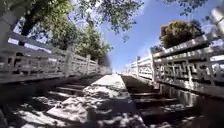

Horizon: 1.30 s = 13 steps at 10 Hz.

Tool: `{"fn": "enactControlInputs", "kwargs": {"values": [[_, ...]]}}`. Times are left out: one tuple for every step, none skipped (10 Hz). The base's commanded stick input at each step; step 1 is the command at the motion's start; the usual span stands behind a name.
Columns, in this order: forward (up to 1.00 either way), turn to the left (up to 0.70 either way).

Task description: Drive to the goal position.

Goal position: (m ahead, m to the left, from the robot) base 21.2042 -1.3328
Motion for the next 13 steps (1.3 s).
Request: {"fn": "enactControlInputs", "kwargs": {"values": [[0.45,0.0],[0.45,0.0],[0.45,0.0],[0.45,0.0],[0.45,0.0],[0.45,0.0],[0.45,0.0],[0.45,0.1],[0.45,0.14],[0.45,0.0],[0.45,0.0],[0.45,0.0],[0.45,0.0]]}}
